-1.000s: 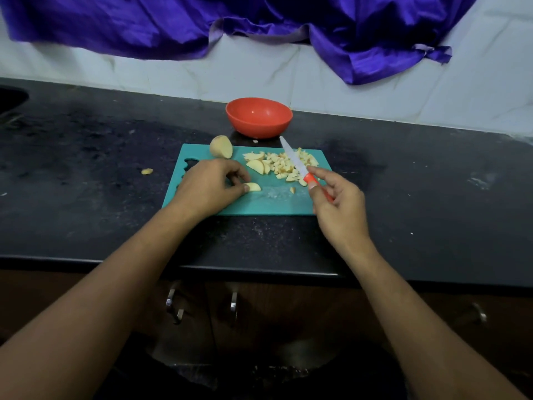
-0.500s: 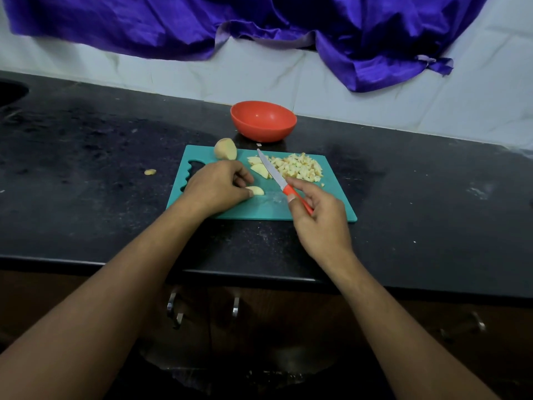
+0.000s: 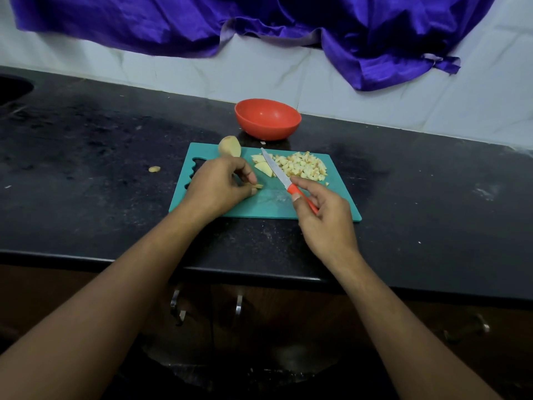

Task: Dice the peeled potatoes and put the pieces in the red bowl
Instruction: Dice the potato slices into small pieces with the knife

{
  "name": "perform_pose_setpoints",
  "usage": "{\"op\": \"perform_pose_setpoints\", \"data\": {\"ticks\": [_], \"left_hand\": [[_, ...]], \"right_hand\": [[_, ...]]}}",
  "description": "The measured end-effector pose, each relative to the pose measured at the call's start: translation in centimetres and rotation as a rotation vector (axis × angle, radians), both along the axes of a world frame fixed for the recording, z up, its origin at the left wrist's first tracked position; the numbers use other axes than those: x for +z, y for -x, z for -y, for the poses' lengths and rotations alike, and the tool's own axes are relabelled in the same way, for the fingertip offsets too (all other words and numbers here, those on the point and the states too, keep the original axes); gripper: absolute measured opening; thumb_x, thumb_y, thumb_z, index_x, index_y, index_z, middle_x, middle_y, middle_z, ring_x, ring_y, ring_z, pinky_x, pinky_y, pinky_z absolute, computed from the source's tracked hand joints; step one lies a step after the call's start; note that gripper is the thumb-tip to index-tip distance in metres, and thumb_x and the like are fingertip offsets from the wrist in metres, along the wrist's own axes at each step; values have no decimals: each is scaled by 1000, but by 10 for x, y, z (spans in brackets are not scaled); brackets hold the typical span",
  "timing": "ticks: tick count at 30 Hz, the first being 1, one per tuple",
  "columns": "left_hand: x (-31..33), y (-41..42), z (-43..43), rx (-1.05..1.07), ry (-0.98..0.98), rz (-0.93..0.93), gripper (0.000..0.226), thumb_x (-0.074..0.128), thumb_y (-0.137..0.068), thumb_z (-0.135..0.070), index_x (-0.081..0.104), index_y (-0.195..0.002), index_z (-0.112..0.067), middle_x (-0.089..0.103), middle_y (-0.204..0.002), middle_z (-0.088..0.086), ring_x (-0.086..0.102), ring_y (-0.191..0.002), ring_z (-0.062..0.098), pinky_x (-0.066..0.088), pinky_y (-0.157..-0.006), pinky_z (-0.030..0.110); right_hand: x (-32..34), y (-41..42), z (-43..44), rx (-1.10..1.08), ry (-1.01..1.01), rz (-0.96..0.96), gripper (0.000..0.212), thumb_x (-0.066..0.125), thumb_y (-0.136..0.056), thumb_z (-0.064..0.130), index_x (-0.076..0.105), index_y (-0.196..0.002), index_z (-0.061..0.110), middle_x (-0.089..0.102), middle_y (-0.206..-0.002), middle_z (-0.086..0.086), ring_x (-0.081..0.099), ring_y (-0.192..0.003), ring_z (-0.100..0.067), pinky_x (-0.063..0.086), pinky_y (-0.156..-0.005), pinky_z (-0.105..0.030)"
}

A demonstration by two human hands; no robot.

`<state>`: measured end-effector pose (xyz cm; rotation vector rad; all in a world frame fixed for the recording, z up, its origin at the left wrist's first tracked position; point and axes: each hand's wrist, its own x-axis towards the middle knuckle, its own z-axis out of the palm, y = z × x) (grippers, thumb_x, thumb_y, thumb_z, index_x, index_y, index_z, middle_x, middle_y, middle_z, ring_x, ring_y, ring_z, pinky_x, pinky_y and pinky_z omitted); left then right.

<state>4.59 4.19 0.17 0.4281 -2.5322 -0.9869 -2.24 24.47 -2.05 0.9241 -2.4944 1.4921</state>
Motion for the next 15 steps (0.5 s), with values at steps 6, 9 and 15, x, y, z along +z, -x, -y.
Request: {"op": "perform_pose_setpoints", "data": {"ticks": [6, 9, 15], "left_hand": [[-10, -5, 7, 45, 69, -85, 19, 86, -80, -32, 74, -94, -33, 63, -97, -13, 57, -75, 7, 48, -72, 30], [-11, -2, 8, 77, 165, -39, 26, 83, -82, -38, 75, -106, -31, 63, -107, -12, 54, -86, 7, 47, -80, 31], [-6, 3, 7, 59, 169, 31, 19, 81, -83, -45, 76, -100, -37, 65, -96, -19, 53, -83, 4, 42, -74, 31]], "right_hand": [[2, -4, 0, -30, -46, -33, 36, 61, -101, 29, 64, -137, 33, 66, -129, 19, 57, -102, 9, 50, -92, -18], [6, -12, 1, -52, -184, -167, 38, 58, -102, 30, 62, -139, 36, 70, -92, 14, 58, -67, -4, 43, -60, -16], [13, -22, 6, -76, -438, -327, 43, 50, -102, 30, 55, -144, 36, 59, -72, 11, 47, -56, -4, 38, -56, -27]]}}
